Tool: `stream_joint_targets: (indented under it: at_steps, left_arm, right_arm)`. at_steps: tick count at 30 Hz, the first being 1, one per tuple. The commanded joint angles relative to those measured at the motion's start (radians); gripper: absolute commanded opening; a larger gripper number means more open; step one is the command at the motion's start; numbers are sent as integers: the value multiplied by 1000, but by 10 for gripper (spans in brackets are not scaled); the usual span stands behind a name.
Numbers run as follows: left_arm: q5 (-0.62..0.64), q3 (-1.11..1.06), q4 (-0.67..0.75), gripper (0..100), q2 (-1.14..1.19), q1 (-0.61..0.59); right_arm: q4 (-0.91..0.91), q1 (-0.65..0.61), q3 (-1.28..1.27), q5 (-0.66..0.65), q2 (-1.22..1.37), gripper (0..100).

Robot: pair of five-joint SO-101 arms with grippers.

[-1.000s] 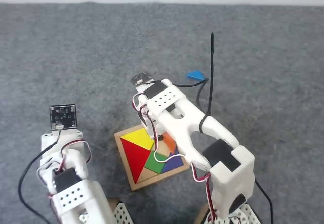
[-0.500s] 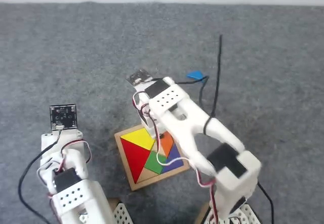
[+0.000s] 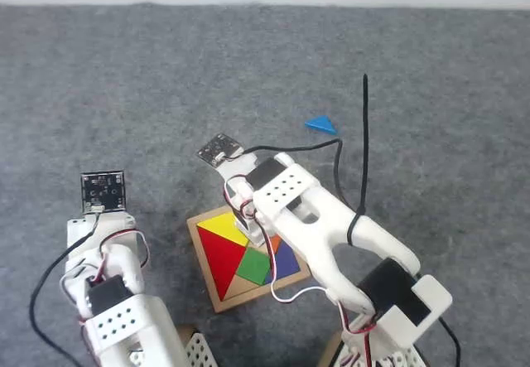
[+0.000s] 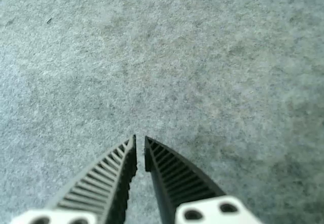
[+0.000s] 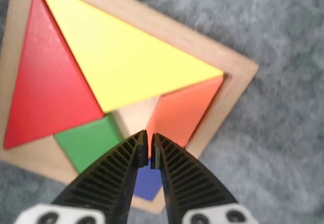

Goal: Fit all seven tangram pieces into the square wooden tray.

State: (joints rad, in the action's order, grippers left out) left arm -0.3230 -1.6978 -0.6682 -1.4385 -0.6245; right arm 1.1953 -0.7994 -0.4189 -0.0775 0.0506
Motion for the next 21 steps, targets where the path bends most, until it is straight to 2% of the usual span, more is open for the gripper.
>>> stream_joint_targets:
  at_steps: [1, 8, 11, 15, 18, 21]
  left_arm:
    - [-12, 8, -3, 27, -17, 8]
    - [-12, 8, -3, 27, -17, 8]
    - [-12, 8, -3, 27, -17, 8]
    - [-12, 8, -3, 27, -17, 8]
    - [-12, 8, -3, 27, -17, 8]
    - [-12, 8, -3, 27, -17, 8]
  right_arm:
    - [-53, 1, -11, -25, -61, 8]
    - [-65, 176, -6, -106, -73, 8]
    - [-58, 183, 2, -107, -74, 8]
    - [-51, 147, -2, -110, -73, 8]
    - [-51, 53, -41, -176, -73, 8]
    - [-81, -22, -66, -178, -70, 8]
